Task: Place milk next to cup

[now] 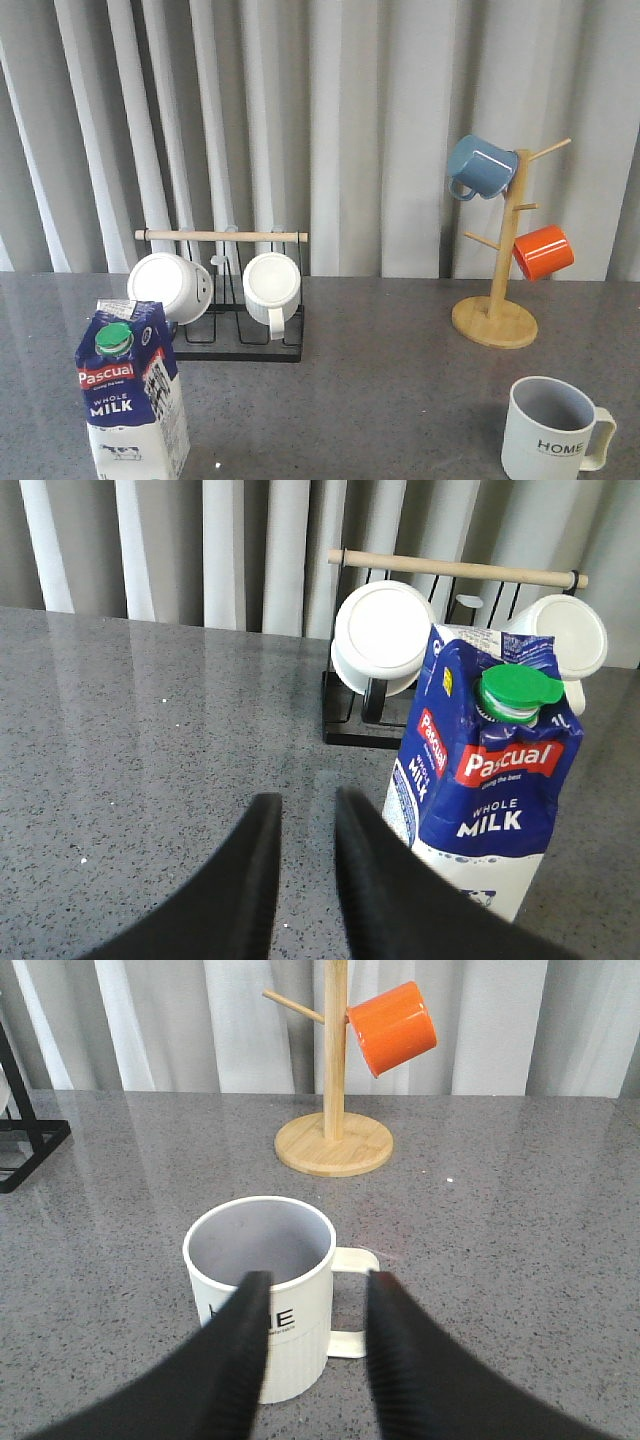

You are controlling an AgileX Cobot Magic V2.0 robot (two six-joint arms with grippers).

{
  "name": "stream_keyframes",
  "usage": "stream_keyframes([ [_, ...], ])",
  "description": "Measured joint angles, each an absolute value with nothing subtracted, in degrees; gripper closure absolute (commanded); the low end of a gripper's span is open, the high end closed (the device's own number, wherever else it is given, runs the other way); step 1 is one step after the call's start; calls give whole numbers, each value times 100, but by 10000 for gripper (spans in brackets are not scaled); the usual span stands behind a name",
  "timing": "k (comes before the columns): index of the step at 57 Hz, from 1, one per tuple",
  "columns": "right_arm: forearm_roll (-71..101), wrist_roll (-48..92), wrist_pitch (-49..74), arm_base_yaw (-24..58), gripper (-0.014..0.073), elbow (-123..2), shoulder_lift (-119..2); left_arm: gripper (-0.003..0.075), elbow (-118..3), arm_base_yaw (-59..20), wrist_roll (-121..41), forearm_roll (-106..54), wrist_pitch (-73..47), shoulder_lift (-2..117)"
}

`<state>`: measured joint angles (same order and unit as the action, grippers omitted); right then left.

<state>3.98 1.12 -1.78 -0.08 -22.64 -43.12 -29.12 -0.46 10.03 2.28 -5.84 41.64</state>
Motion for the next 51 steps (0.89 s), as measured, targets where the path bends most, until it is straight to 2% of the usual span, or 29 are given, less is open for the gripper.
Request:
stream_keyframes([
  [4, 398, 112, -179, -8, 78, -2264, -4312, 250, -2912, -46, 1003, 228, -584, 4164],
  [9, 398, 174, -165, -8, 21, -2264, -4312, 111, -2912, -46, 1003, 228, -566, 4164],
  [12, 398, 282, -163, -8, 18, -2264, -4312, 54, -2912, -46, 1003, 228, -553, 4164],
  [16, 398, 405, -170, -8, 18, -2264, -4312, 16, -2912, -46, 1003, 228, -537, 4164],
  [27, 442, 558, -331, -8, 19, -2264, -4312, 31, -2912, -46, 1003, 228, -537, 4164],
  [51, 444, 1192, -361, -26, 19, -2264, -4383, 174, -2912, -46, 1003, 228, -537, 4164],
])
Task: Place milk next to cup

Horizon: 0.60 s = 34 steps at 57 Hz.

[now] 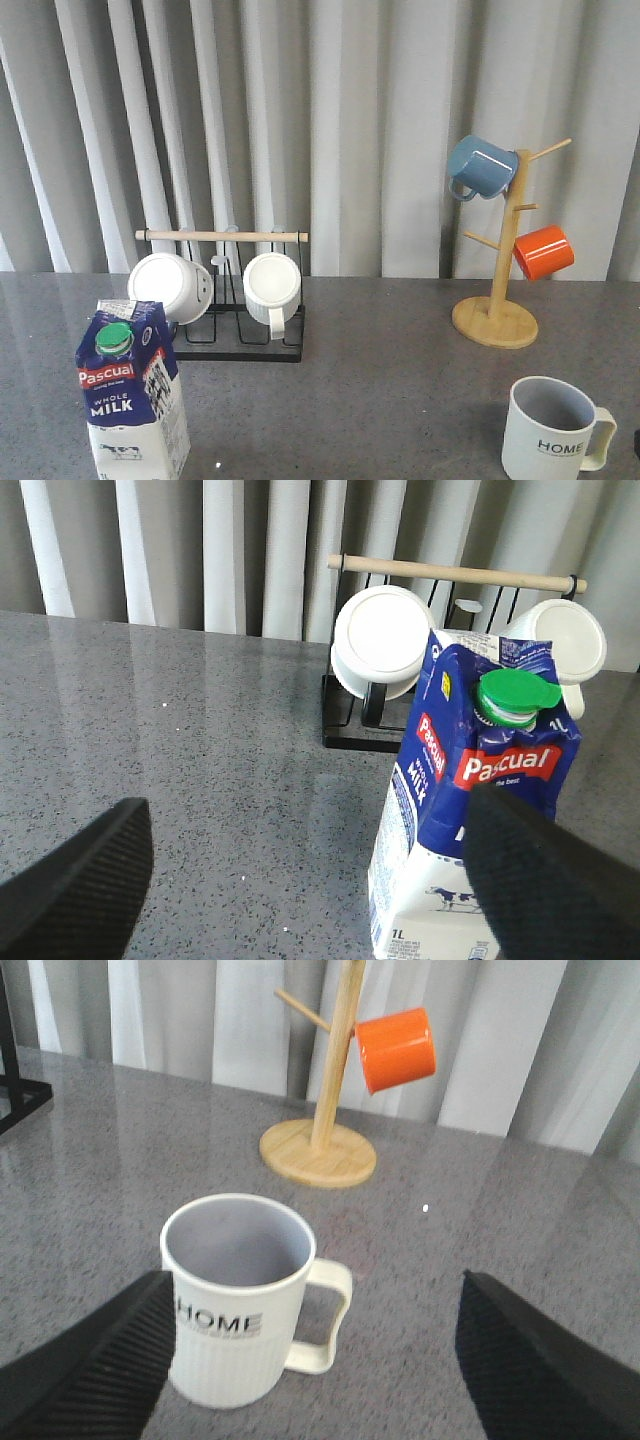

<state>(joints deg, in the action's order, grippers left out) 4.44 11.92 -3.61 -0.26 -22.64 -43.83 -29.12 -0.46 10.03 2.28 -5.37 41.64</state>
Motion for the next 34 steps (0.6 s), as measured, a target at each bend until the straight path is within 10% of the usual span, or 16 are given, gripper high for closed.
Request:
stream_keyframes([
  [34, -1011, 130, -2678, -781, 19, -2264, -7351, 229, -2912, -46, 1003, 228, -543, 4164],
])
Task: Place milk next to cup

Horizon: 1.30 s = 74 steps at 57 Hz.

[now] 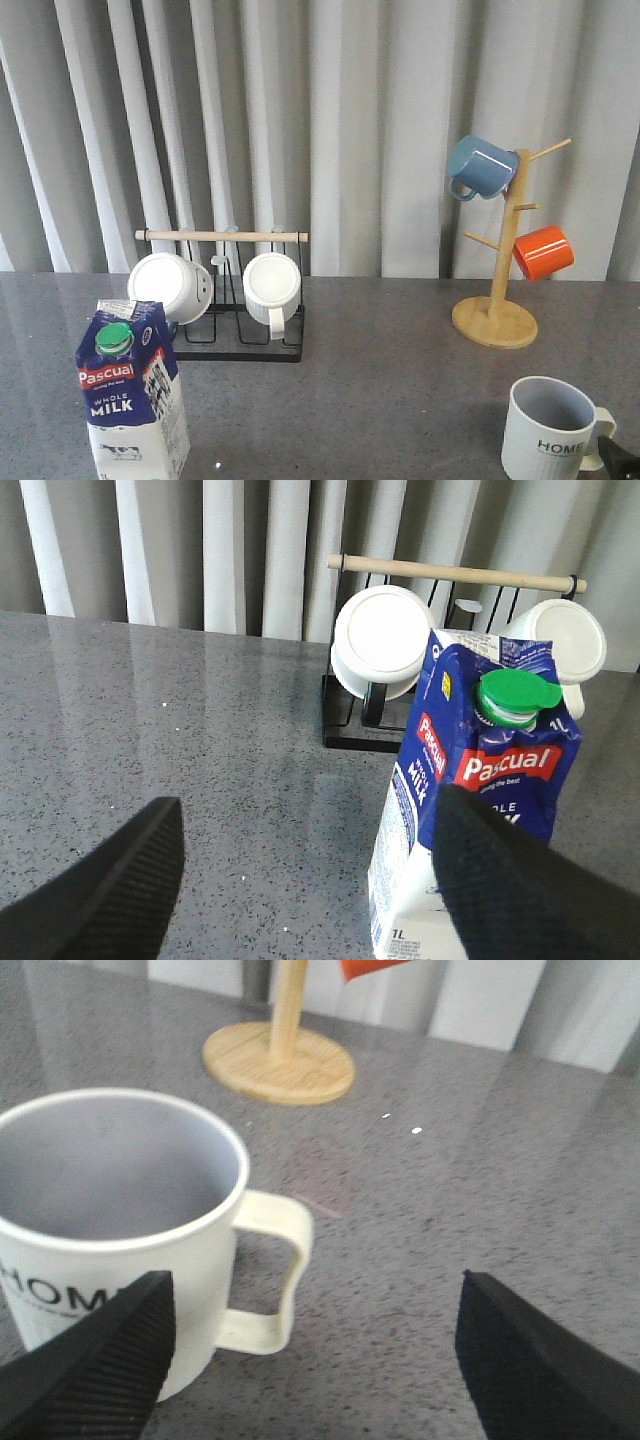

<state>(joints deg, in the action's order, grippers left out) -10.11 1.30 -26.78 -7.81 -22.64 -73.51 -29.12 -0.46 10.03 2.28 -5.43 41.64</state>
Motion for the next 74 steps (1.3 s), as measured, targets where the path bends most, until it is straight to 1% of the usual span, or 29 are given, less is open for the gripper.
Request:
stream_keyframes([
  [4, -1167, -45, -2961, -781, 19, -2222, -7558, 229, -2912, -46, 1003, 228, -543, 4164],
  [9, -1138, -81, -3647, -781, 19, -1933, -7721, 229, -2912, -46, 1003, 228, -543, 4164],
  [18, -459, 175, -4883, -781, 19, -1382, -7844, 229, -2912, -46, 1003, 228, -543, 4164],
  [23, -203, 258, -5195, -781, 19, -1314, -7844, 229, -2912, -46, 1003, 228, -543, 4164],
  [31, -236, 357, -5407, -834, 19, -1344, -8061, 229, -2912, -46, 1003, 228, -543, 4164],
  [40, -681, 296, -5544, -1212, 19, -1371, -8465, 229, -2912, -46, 1003, 228, -543, 4164],
  [49, -1011, 118, -5597, -1446, 19, -1565, -8627, 229, -2912, -46, 1003, 228, -543, 4164],
  [58, -1285, 89, -5597, -1471, 19, -1714, -8867, 229, -2912, -46, 1003, 228, -543, 4164],
  [74, -1267, 87, -5849, -1471, 19, -1839, -9485, 229, -2912, -46, 1003, 228, -543, 4164],
])
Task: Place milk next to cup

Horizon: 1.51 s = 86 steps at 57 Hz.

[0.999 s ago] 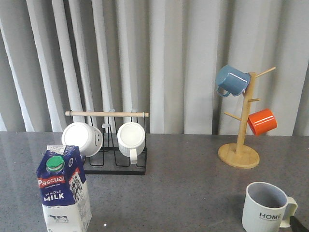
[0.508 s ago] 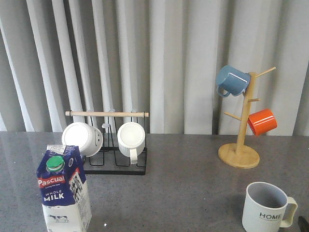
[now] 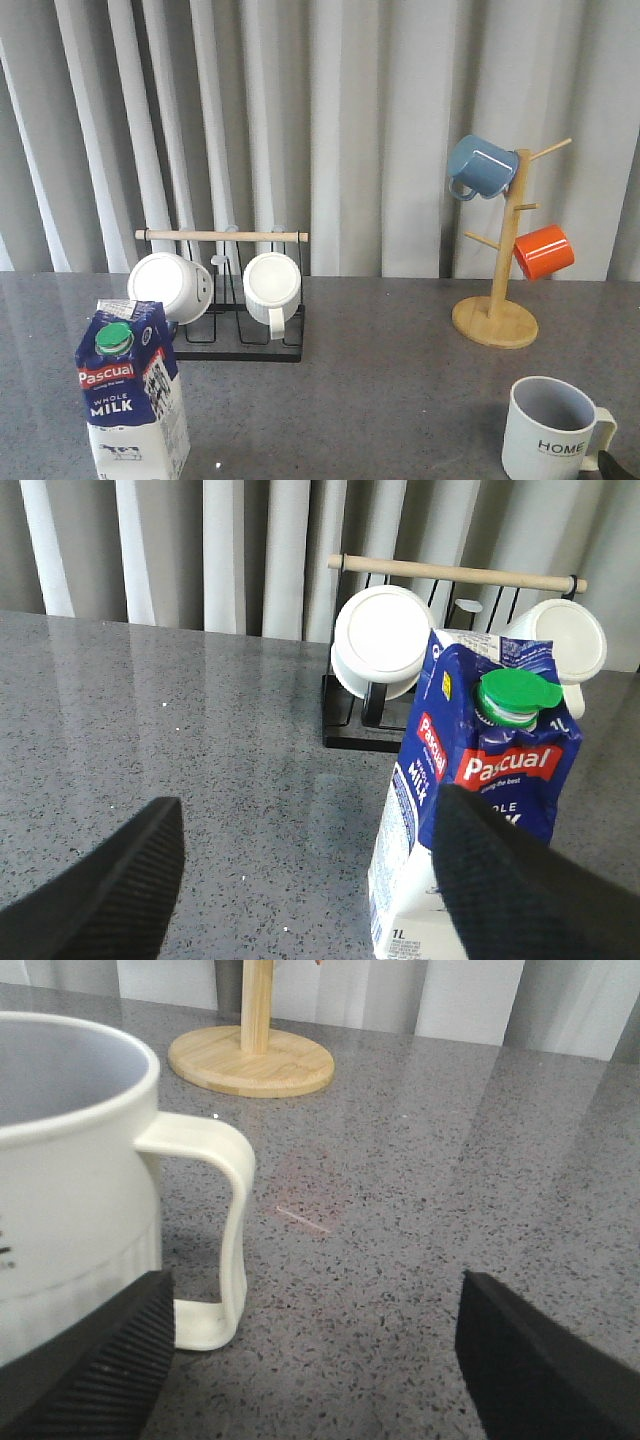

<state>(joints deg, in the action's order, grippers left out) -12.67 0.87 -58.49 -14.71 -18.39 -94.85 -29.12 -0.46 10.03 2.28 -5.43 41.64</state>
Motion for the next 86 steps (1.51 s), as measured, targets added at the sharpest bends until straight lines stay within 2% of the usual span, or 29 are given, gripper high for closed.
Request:
stream_keyframes([
  [16, -1262, 66, -5890, -1471, 22, -2143, -9902, 229, -2912, -46, 1003, 228, -543, 4164],
  [26, -1342, -215, -5889, -1471, 83, -2524, -10192, 229, -2912, -46, 1003, 228, -543, 4164],
  [31, -1480, -354, -5882, -1471, 190, -2785, -10360, 229, -2912, -46, 1003, 228, -543, 4164],
  [34, -1581, -447, -5877, -1471, 307, -2922, -10459, 229, -2912, -46, 1003, 228, -543, 4164],
  [40, -1870, -702, -5881, -1471, 607, -3065, -10514, 229, -2912, -46, 1003, 228, -543, 4164],
  [49, -2029, -1182, -5917, -1226, 599, -3071, -10327, 229, -2912, -46, 1003, 228, -543, 4164],
  [60, -1122, -1273, -5912, 11, 599, -3095, -10008, 229, -2912, -46, 1003, 228, -543, 4164],
  [69, 209, -771, -5579, 1231, 599, -3346, -10023, 229, -2912, -46, 1003, 228, -543, 4164],
  [77, 1111, -146, -5397, 1983, 599, -3640, -10217, 229, -2912, -46, 1003, 228, -543, 4164],
  [86, 1690, 112, -5471, 2370, 599, -3786, -10558, 229, -2912, -46, 1003, 228, -543, 4164],
])
